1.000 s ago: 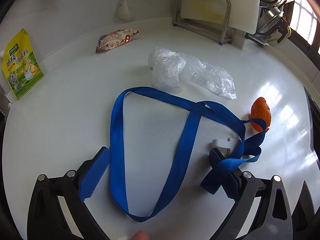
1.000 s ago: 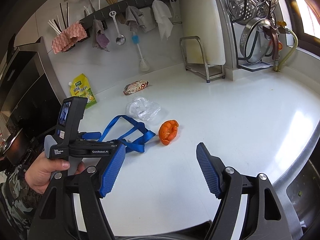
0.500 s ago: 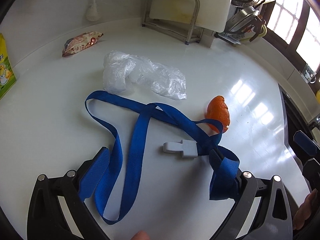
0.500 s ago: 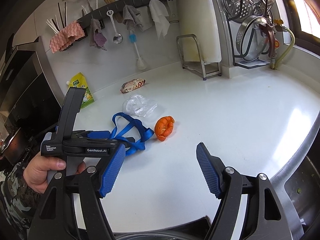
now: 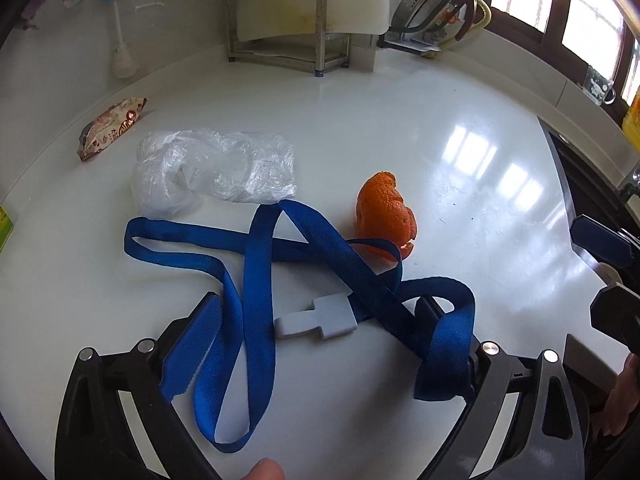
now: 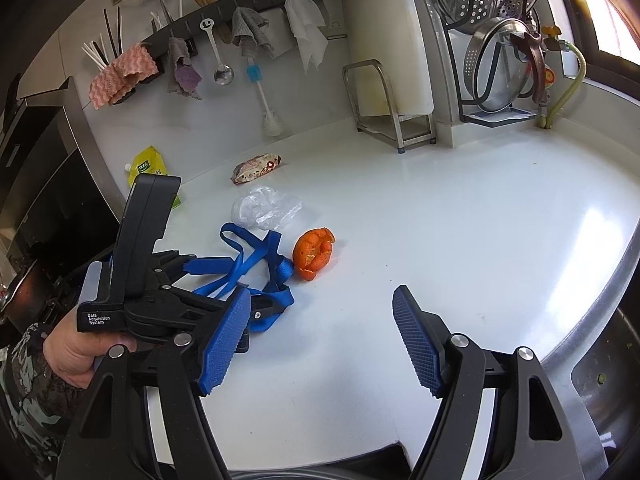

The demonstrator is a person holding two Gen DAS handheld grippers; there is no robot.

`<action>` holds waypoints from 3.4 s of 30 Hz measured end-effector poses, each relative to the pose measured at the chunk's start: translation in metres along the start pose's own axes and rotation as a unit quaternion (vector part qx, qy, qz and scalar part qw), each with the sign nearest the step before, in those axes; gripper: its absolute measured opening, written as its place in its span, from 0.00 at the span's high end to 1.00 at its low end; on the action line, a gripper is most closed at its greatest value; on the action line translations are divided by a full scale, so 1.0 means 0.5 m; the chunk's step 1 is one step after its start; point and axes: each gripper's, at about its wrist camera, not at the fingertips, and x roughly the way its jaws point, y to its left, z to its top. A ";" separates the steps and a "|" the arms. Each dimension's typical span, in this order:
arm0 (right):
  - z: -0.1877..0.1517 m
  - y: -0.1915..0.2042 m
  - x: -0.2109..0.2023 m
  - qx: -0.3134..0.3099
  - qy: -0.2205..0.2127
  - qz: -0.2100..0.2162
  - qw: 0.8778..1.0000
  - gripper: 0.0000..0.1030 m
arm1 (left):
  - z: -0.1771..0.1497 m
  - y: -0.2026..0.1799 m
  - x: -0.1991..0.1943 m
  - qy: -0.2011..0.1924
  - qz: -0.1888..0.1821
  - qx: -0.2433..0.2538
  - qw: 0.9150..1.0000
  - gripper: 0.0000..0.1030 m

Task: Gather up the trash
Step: 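Grasp the blue strap with the left tool while the right tool grasps the orange peel, then carry the blue strap and orange peel over the grey basket with both tools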

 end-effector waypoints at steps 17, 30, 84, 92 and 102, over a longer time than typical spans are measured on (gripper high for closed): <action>0.045 0.034 0.104 -0.033 0.041 -0.005 0.999 0.34 | -0.016 0.028 -0.044 -0.019 0.013 -0.007 1.000 0.96; 0.078 0.054 0.251 -0.055 0.124 -0.028 0.990 0.61 | -0.034 0.066 -0.097 -0.036 0.020 -0.030 0.999 0.97; -0.234 0.116 -0.305 -0.014 0.038 -0.011 0.999 0.89 | -0.297 -0.204 -0.428 -0.099 -0.032 -0.018 0.994 0.97; -0.277 0.121 -0.341 -0.008 0.034 -0.017 0.999 0.89 | -0.331 -0.244 -0.438 -0.094 -0.041 -0.004 0.995 0.97; -0.309 0.118 -0.363 -0.001 0.037 -0.023 0.999 0.89 | -0.352 -0.268 -0.435 -0.087 -0.053 0.003 0.995 0.97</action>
